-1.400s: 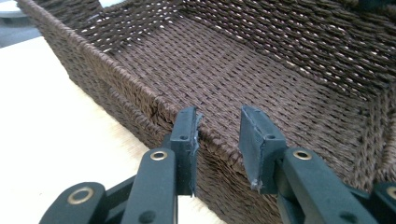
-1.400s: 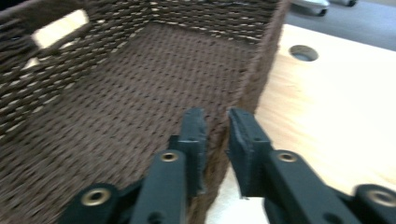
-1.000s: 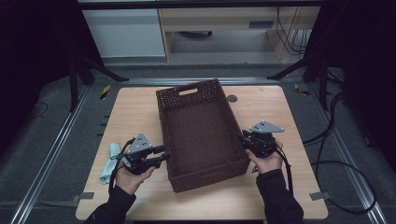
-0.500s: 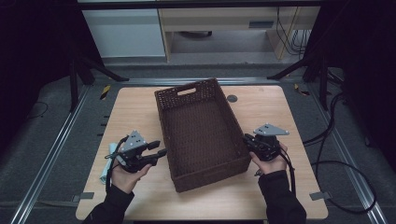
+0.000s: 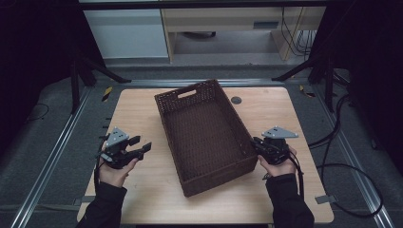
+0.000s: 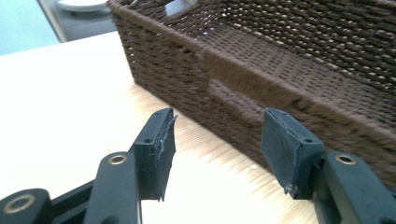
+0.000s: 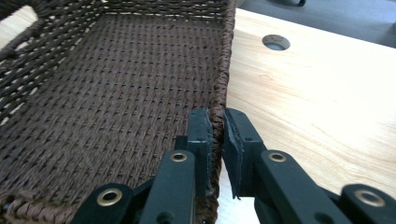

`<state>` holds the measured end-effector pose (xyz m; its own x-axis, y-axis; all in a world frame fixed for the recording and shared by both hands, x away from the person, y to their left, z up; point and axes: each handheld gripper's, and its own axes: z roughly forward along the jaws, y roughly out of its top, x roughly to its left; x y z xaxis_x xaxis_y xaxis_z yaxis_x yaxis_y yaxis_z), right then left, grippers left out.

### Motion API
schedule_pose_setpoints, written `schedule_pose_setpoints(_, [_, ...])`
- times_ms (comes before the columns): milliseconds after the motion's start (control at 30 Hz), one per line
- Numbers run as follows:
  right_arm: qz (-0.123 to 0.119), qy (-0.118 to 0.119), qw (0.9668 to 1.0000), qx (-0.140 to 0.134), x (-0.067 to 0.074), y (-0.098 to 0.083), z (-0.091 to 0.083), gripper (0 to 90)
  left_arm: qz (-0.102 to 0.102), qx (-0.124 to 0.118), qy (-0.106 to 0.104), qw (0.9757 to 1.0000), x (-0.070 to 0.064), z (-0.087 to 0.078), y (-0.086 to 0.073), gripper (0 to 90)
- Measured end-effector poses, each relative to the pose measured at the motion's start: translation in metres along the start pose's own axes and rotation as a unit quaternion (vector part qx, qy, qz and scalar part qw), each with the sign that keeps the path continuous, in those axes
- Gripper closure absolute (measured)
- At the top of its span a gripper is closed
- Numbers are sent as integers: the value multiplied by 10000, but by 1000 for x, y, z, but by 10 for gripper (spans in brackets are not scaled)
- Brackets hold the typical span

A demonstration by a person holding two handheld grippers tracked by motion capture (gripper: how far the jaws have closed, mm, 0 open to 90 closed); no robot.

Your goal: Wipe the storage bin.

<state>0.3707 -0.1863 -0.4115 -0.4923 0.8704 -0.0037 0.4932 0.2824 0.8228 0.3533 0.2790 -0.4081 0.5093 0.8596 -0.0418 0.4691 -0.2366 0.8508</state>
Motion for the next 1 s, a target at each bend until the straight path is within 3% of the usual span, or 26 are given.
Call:
schedule_pose_setpoints(300, [68,-336,9994,-98,-14,3,9,810,-19,60,95,9999,5,3,-3,413])
schedule_pose_setpoints(633, [72,-514,9986,-130,-20,4,14,795,-8,93,116,9999,7,4,-4,403])
schedule_pose_setpoints(900, [118,-451,9981,-406,-9,1,-11,451,-28,70,133,9999,9,1,-5,397])
schedule_pose_setpoints(933, [118,-451,9981,-406,-9,1,-11,451,-28,70,133,9999,9,1,-5,397])
schedule_pose_setpoints(1000, [151,-411,9982,-406,-2,-4,-19,368,-23,65,139,9999,9,1,-5,397])
